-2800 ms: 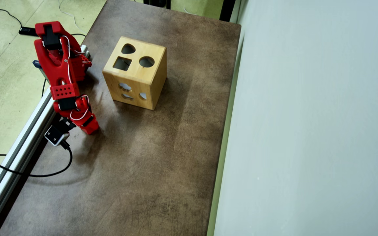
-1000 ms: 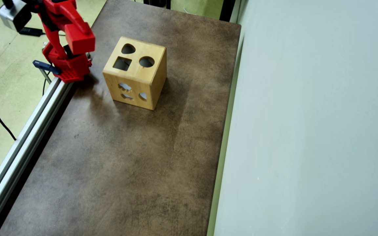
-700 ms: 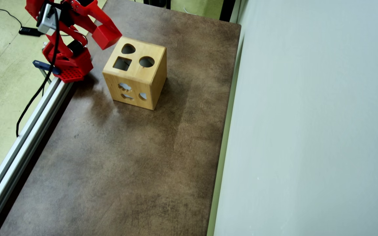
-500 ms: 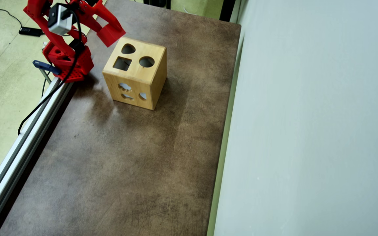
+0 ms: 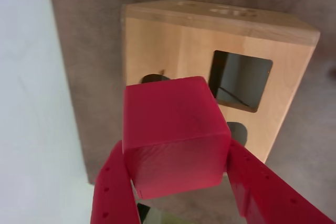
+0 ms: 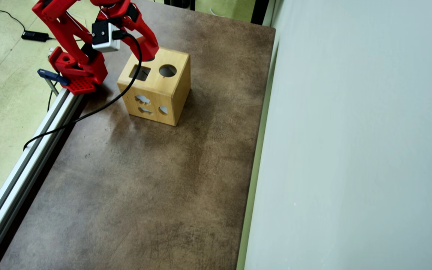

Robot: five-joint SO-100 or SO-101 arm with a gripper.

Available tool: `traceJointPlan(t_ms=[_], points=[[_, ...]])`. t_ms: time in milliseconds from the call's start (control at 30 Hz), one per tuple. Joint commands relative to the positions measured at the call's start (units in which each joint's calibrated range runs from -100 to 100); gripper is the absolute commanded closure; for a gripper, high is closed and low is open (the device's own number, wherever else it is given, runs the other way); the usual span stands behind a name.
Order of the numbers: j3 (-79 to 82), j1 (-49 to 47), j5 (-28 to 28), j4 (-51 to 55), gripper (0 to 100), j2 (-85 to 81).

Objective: Pick and place the red cube on the square hole

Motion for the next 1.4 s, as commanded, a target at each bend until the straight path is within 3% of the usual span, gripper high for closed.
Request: traceJointPlan(t_ms=[0, 300, 1367], points=[[4.82, -0.13, -0.2, 0.49, 95, -1.2], [10.54, -0.35, -3.32, 0.49, 95, -0.78], [17.61, -0.35, -3.37, 0.17, 95, 3.98]])
